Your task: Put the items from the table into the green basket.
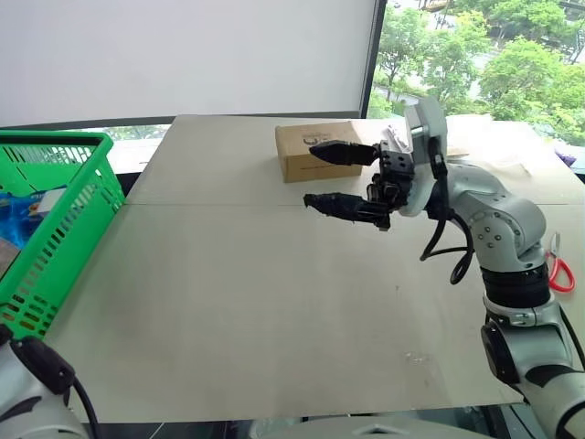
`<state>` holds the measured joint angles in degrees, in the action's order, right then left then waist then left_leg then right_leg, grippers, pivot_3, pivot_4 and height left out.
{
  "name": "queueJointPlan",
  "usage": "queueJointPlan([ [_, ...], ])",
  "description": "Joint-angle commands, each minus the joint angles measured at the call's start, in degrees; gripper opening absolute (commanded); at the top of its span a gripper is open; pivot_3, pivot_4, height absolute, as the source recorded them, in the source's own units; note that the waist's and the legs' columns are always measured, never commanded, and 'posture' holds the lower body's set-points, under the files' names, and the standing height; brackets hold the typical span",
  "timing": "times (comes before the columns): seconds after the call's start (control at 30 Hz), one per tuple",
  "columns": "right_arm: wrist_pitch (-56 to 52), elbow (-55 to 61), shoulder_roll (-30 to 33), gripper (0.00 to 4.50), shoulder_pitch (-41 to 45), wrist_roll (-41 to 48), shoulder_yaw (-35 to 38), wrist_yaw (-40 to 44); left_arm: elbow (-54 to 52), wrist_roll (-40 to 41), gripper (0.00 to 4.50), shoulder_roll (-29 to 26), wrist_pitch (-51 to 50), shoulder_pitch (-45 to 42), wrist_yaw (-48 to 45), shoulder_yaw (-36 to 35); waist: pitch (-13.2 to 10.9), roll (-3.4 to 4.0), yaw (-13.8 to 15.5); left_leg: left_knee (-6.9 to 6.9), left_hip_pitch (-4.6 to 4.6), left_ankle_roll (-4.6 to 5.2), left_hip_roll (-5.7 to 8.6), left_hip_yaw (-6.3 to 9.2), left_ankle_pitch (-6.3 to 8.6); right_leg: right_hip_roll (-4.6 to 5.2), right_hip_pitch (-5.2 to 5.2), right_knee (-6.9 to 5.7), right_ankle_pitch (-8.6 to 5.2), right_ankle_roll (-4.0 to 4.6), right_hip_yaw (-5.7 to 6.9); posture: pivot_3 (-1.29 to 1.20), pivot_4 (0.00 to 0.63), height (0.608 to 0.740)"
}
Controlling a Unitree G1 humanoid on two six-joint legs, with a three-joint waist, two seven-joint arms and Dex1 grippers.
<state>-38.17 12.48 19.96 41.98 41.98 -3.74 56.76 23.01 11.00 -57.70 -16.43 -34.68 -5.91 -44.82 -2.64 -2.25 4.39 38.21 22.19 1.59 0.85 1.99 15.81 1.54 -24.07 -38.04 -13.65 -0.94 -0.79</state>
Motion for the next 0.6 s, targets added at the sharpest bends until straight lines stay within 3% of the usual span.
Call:
queueJointPlan([
  [0.03,0.99,0.74,0.06,4.5,1.26,0.12,0.66,-0.5,-2.46,2.87,4.46,-0.16,6.18,-3.97,-0.5,-0.03,0.01,-0.01,-0.02,0.0,0.0,0.01,0.0,-0.01,0.0,0.0,0.0,0.0,0.0,0.0,0.0,0.17,0.0,0.74],
  [0.13,0.85,1.11,0.78,4.5,0.48,-0.07,0.97,-0.54,-4.45,8.69,4.46,2.45,8.8,-8.53,-4.69,0.91,0.04,-0.04,0.14,0.01,0.01,0.01,0.01,-0.01,-0.01,0.0,0.0,0.01,0.0,0.0,0.01,0.17,0.0,0.74],
  [0.23,1.07,1.13,1.69,4.5,-0.55,-0.6,1.35,-0.81,-9.04,13.78,4.46,5.47,6.09,-7.77,-11.59,4.42,0.15,-0.07,0.16,0.03,0.01,0.02,0.03,-0.01,-0.01,0.01,0.02,0.01,0.01,-0.01,0.01,0.17,0.0,0.74],
  [0.4,5.73,-2.35,2.06,4.5,-5.16,-4.99,2.19,-3.29,-25.41,23.74,4.46,14.84,-3.98,5.99,-22.93,14.29,0.55,0.41,0.12,0.03,-0.11,0.06,0.11,-0.08,0.0,0.12,0.17,0.0,0.0,-0.01,-0.03,0.17,0.0,0.74],
  [0.53,12.28,-5.8,4.74,4.5,-13.38,-10.76,2.71,-3.55,-39.3,21.29,4.46,22.79,-6.89,19.21,-22.5,27.26,0.57,0.43,-0.41,0.02,-0.22,0.08,0.08,-0.12,-0.01,0.07,0.27,0.0,0.0,0.0,-0.08,0.15,0.0,0.74],
  [0.6,13.79,-6.29,5.93,4.5,-16.12,-12.0,2.86,-3.36,-43.1,20.4,4.46,25.41,-7.35,22.69,-21.24,30.32,0.55,0.44,-0.45,0.02,-0.22,0.09,0.08,-0.12,0.0,0.07,0.3,0.05,0.0,0.0,-0.1,0.14,0.0,0.74],
])
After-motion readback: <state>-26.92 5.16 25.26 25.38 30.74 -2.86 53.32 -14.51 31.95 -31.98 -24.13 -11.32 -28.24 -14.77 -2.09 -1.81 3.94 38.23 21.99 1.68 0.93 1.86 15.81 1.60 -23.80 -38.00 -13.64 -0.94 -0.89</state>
